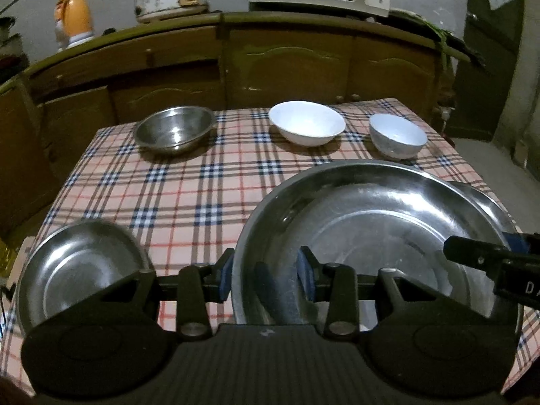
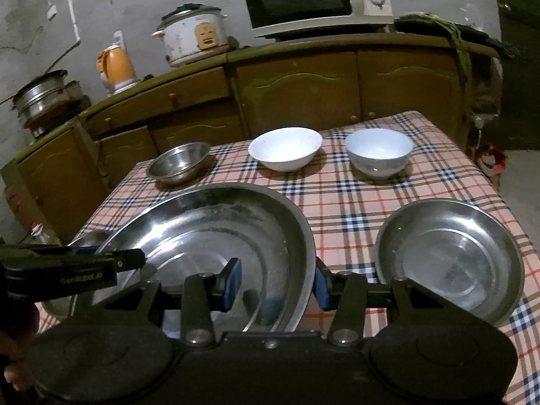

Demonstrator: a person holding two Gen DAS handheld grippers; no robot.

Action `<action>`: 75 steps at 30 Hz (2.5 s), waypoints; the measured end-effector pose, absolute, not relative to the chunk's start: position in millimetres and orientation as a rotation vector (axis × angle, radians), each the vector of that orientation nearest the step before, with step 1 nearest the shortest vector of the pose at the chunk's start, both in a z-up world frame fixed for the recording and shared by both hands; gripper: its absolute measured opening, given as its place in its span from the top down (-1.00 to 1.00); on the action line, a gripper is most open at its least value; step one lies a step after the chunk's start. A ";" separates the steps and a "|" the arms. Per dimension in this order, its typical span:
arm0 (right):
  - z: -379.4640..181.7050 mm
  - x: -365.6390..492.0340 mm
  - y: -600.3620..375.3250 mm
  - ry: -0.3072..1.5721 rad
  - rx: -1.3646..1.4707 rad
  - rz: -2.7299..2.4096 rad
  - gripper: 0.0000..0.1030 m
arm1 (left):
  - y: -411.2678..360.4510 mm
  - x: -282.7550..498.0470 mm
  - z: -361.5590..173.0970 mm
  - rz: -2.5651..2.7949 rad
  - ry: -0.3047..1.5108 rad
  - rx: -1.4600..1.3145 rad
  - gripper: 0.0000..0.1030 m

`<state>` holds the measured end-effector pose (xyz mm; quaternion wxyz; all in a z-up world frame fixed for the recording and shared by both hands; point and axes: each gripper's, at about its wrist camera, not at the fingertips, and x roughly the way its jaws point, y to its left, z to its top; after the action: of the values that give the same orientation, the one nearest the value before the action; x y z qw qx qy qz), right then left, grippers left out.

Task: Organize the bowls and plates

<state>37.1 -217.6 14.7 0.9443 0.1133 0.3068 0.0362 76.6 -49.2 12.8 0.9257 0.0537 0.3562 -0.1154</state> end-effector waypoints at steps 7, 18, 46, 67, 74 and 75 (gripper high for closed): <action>24.3 44.9 -221.2 0.635 0.217 0.045 -0.08 | -55.4 85.1 20.0 -0.267 0.717 0.139 0.23; 19.5 57.4 -216.1 0.631 0.194 0.060 -0.08 | -51.3 92.3 13.5 -0.241 0.732 0.113 0.21; -6.2 85.2 -217.2 0.658 0.182 0.074 -0.08 | -50.9 110.4 -3.8 -0.208 0.746 0.107 0.22; -28.6 104.3 -220.6 0.700 0.202 0.060 -0.08 | -54.7 123.7 -24.2 -0.194 0.780 0.114 0.21; -36.3 111.4 -220.4 0.712 0.199 0.057 -0.08 | -56.3 128.1 -29.9 -0.186 0.793 0.118 0.21; -37.1 112.6 -220.4 0.713 0.198 0.056 -0.08 | -56.4 129.0 -30.3 -0.185 0.794 0.118 0.20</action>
<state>112.6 -220.4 -37.1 0.9319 0.0968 0.3484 0.0275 129.0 -56.4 -30.3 0.9165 0.0575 0.3857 -0.0897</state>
